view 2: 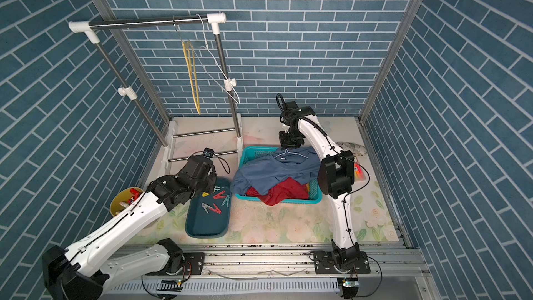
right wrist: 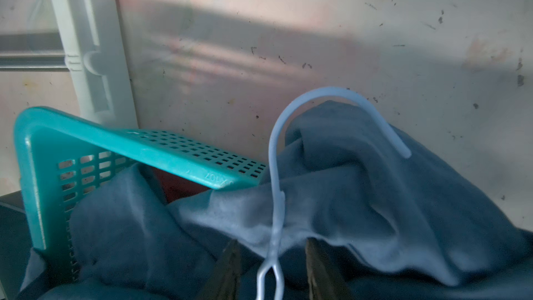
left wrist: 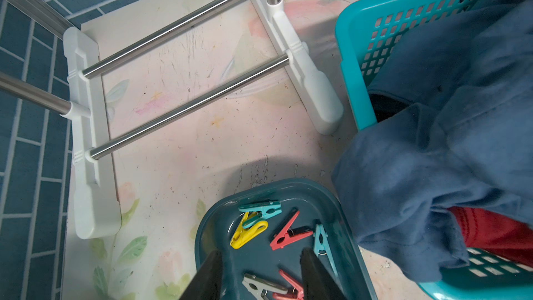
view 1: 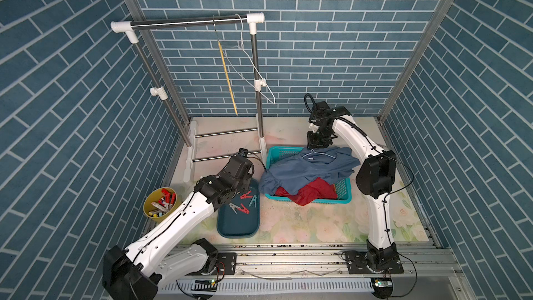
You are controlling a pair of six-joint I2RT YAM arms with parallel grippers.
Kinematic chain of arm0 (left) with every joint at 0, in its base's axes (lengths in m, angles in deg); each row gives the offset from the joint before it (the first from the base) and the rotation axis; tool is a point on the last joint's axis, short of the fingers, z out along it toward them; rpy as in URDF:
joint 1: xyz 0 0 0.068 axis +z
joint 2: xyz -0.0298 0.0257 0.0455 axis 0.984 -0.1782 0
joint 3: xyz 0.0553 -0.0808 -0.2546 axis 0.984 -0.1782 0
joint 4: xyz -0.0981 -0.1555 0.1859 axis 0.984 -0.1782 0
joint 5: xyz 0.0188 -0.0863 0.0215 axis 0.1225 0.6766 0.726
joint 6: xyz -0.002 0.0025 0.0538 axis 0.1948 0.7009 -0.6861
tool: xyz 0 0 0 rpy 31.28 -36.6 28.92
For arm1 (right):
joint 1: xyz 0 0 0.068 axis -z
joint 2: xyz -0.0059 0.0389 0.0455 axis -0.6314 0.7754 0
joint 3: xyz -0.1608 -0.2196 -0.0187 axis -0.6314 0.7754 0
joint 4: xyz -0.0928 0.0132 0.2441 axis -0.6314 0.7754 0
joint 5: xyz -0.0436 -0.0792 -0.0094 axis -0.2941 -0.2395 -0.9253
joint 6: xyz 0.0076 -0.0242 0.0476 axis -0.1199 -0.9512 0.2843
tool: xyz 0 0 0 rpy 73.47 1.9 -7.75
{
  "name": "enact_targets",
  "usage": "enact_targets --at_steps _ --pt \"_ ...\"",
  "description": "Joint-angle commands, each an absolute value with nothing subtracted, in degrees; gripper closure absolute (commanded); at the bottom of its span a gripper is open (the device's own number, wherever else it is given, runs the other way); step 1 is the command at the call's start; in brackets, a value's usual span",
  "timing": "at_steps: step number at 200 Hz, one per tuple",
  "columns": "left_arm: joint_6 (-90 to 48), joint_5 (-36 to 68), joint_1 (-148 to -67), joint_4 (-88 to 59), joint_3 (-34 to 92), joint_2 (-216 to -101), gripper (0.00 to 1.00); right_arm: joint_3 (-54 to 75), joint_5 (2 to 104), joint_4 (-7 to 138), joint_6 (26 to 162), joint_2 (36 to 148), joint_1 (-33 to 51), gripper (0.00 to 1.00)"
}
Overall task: Remove the clothespins securing t-shirts to the hanger
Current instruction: Pick up the hanger from the basket.
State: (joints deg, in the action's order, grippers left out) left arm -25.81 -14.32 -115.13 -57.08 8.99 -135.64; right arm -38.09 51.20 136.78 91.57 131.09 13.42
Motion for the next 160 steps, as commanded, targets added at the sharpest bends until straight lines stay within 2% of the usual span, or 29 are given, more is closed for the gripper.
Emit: enact_targets --at_steps 1,18,47,84,124,160 --pt "-26.8 -13.8 -114.7 -56.7 10.6 -136.5 0.53 -39.8 51.1 139.1 93.6 134.2 13.4 0.62" --pt "-27.1 -13.6 -114.6 -56.5 10.7 -136.8 0.53 -40.2 52.0 139.1 93.3 135.2 13.4 0.66" --pt "-27.8 -12.9 -114.3 -56.0 11.6 -137.2 0.53 -40.5 53.1 138.8 92.4 134.6 13.4 0.85" --pt "-31.1 -9.6 -113.5 -55.1 15.4 -137.5 0.51 -39.9 48.3 135.0 90.8 125.2 13.4 0.99" --pt "-36.3 -1.3 -113.2 -55.0 25.0 -140.7 0.47 -35.9 44.9 127.6 89.2 113.2 13.4 1.00" --pt "-41.0 15.8 -113.1 -53.4 36.3 -145.0 0.44 -28.5 49.8 117.3 86.4 102.8 12.8 1.00"
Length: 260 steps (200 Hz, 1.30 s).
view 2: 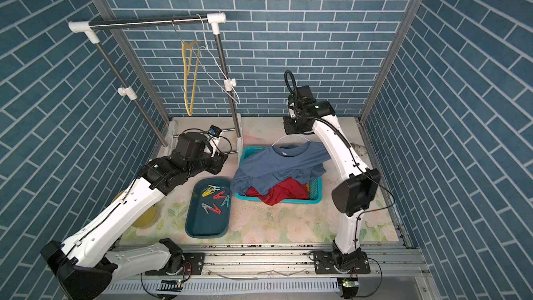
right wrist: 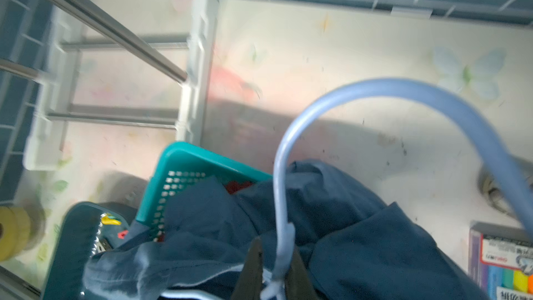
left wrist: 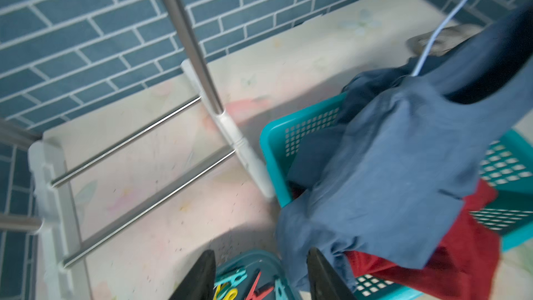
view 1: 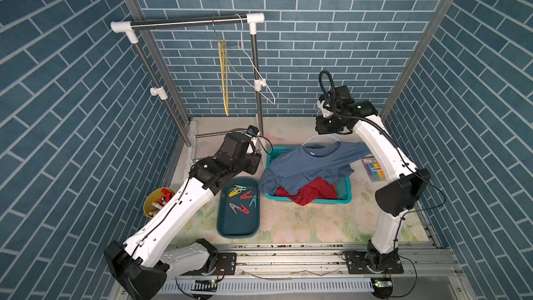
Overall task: Remove the clothespins securing t-shirts to the hanger
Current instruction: Pick up the hanger from the basket.
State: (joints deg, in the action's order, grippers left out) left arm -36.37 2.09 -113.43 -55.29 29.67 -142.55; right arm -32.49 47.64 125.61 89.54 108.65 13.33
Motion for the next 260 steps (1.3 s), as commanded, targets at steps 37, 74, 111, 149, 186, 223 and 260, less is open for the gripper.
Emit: enact_targets --at_steps 37,74,111,149,186,223,260 --pt "-47.7 26.9 -113.2 -58.2 50.0 -152.8 0.40 -24.2 62.3 110.3 77.1 96.0 12.1 1.00" --pt "-57.1 28.8 -113.2 -64.5 60.3 -158.2 0.36 -24.3 70.4 110.6 69.5 92.7 12.0 1.00" --pt "-63.6 30.2 -113.2 -68.2 65.1 -161.2 0.32 -25.1 72.8 109.9 65.0 89.3 12.0 1.00" --pt "-69.2 31.5 -113.2 -71.5 69.1 -163.4 0.30 -27.6 78.4 112.4 58.9 87.6 12.1 1.00" --pt "-75.7 33.0 -113.1 -71.2 70.2 -164.3 0.30 -35.3 84.0 119.7 56.1 89.6 12.1 1.00" --pt "-78.4 34.3 -112.4 -69.9 71.3 -166.6 0.30 -41.2 90.0 124.9 55.8 91.8 12.1 1.00" --pt "-77.8 39.3 -112.4 -70.5 73.9 -169.6 0.40 -41.5 88.7 126.1 55.7 91.9 12.2 1.00"
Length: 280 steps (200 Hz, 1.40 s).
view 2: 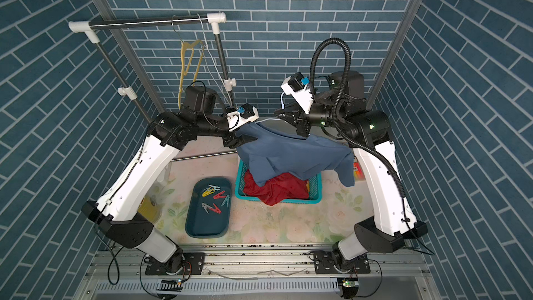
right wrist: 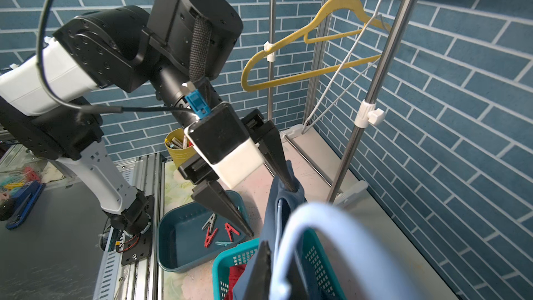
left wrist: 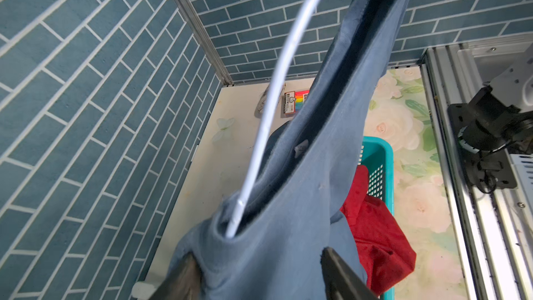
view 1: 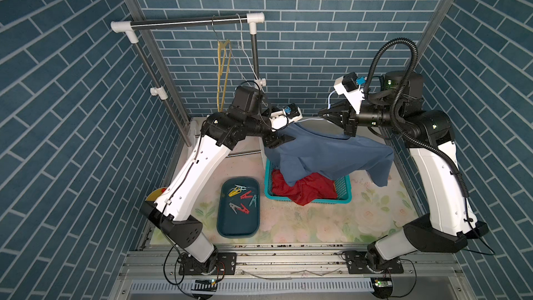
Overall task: Remove the clothespins securing t-shirts to the hanger
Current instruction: Pick up the hanger from the basket, then remove the T-shirt from the hanger.
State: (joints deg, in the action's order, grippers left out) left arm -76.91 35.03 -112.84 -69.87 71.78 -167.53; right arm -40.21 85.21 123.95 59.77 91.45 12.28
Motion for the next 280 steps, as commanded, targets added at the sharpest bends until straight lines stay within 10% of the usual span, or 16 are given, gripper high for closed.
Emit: enact_targets --at_steps 1,57,86,109,141,280 --pt "-77.8 39.4 -112.4 -70.6 73.9 -169.6 0.40 -41.5 88.6 126.1 55.7 91.9 12.1 1.00" --pt "-78.9 39.1 -112.4 -72.1 73.3 -168.7 1.00 -39.3 84.1 125.3 54.9 89.7 12.2 1.00" --pt "-79.1 38.7 -112.3 -73.4 74.0 -168.5 1.00 -39.3 80.2 125.1 56.1 89.1 12.2 1.00" --pt "-79.5 37.8 -112.3 -76.0 75.0 -168.0 1.00 -38.4 74.2 128.6 56.0 87.0 12.2 0.60" --pt "-80.1 35.7 -111.8 -79.1 75.4 -167.3 1.00 -29.9 62.2 132.4 54.0 79.4 12.2 0.40" --pt "-80.3 41.9 -109.5 -88.8 78.6 -167.2 1.00 -27.8 37.5 142.2 43.7 79.2 10.0 0.37"
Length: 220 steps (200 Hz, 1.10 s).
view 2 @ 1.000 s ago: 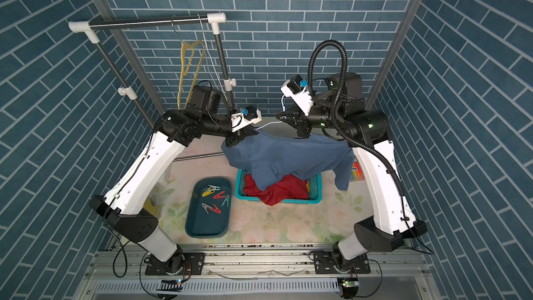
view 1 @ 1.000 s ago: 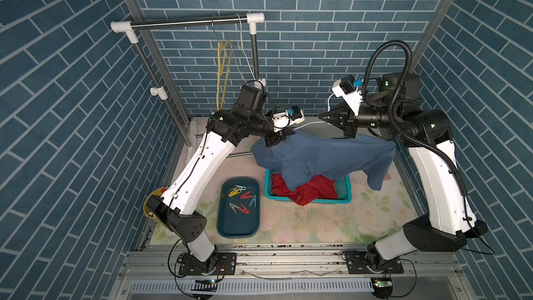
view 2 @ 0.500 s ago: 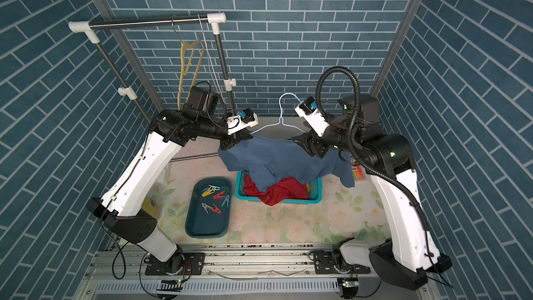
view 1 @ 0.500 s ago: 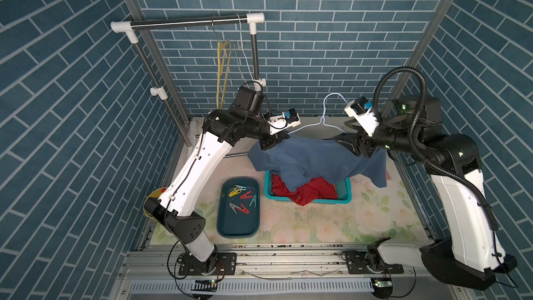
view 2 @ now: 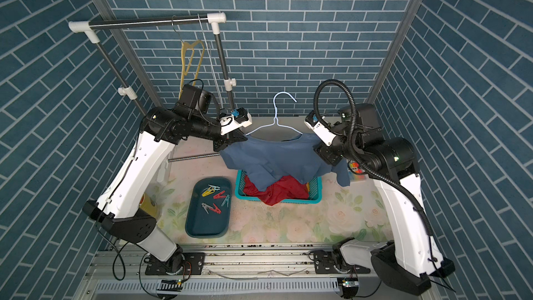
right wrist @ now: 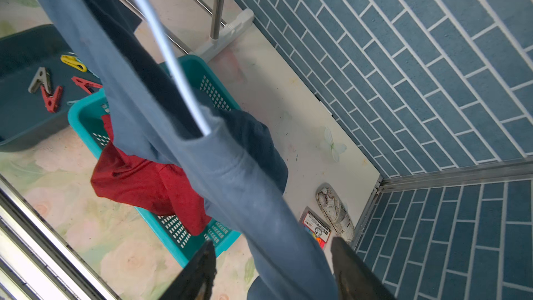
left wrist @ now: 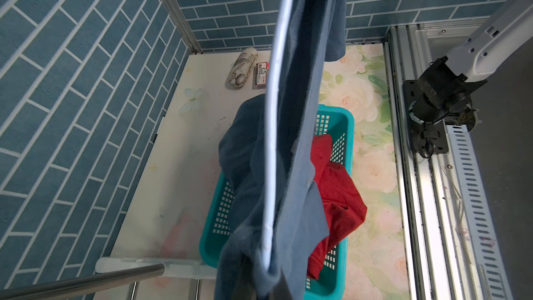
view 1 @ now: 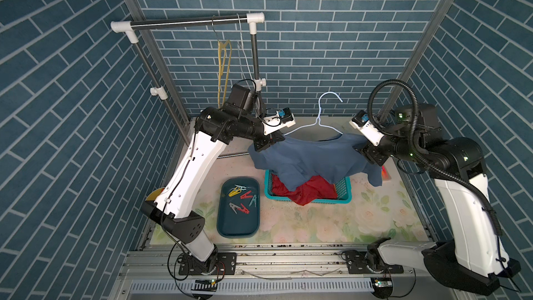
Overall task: Remove the clothespins securing t-shirts to the hanger
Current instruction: Remove the T-shirt from the hanger.
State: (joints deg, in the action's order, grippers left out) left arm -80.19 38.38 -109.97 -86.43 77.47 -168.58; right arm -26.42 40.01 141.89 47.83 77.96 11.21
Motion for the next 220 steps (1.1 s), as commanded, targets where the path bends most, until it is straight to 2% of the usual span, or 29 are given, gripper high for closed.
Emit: enact_targets --at_steps 1,21,36,65,82,115,220 --pt "-80.3 41.9 -109.5 -88.8 78.6 -167.2 1.00 -27.7 37.5 142.1 43.6 79.3 9.9 0.37" --pt "-80.3 42.8 -109.5 -89.2 78.2 -166.9 1.00 -27.8 40.1 141.9 43.5 80.9 8.7 0.38" --pt "-79.9 43.6 -109.5 -89.0 77.7 -166.8 1.00 -27.8 41.7 141.7 43.5 82.0 8.1 0.44" --pt "-78.8 44.7 -109.5 -87.2 75.7 -166.3 1.00 -28.8 43.1 141.2 43.4 83.4 7.4 0.80" --pt "-78.6 44.7 -109.6 -86.7 75.1 -166.2 1.00 -29.0 45.2 139.7 43.4 83.1 7.3 0.89" --pt "-78.3 44.5 -109.5 -86.4 74.8 -166.8 1.00 -27.4 48.6 135.8 43.4 81.7 7.3 0.90" --pt "-77.7 46.3 -109.5 -85.6 75.0 -168.3 1.00 -28.9 54.8 133.5 43.8 84.4 7.2 0.81"
